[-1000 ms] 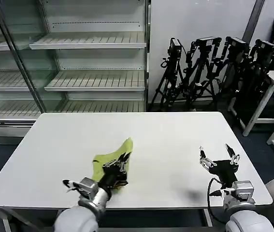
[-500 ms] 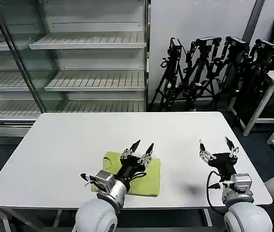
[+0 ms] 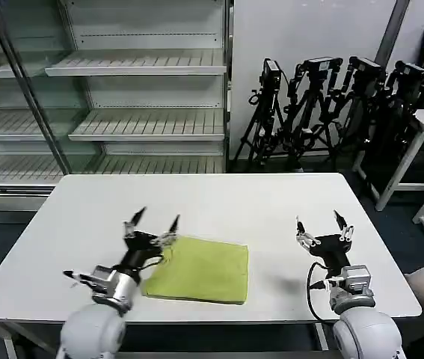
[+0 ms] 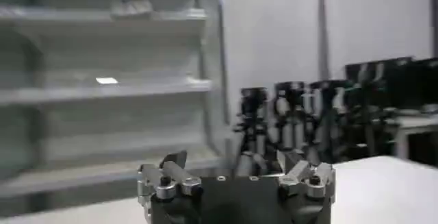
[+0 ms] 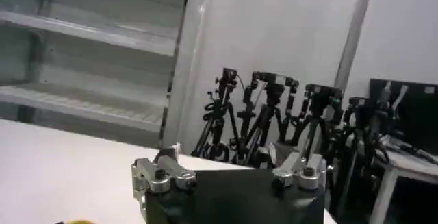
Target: Fold and organize the clothes.
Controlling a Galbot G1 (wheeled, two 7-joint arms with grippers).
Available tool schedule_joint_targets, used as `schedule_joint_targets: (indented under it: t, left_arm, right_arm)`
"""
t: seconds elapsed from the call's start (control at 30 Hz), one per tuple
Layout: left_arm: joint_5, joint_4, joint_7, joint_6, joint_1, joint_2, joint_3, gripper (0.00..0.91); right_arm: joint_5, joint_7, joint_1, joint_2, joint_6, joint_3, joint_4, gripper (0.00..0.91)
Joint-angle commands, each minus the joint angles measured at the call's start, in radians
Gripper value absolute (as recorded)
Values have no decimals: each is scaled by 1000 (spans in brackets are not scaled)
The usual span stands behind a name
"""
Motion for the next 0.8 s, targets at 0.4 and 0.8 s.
schedule_joint_targets:
  t: [0.4, 0.8]
  left_arm:
    - [144, 157, 135, -233, 22, 54, -279, 907]
    - [134, 138, 138, -243, 43, 61, -322, 907]
  right_arm:
    - [-6, -41, -18, -19, 87, -27, -52, 907]
    - [-71, -36, 1, -14, 91, -39, -52, 907]
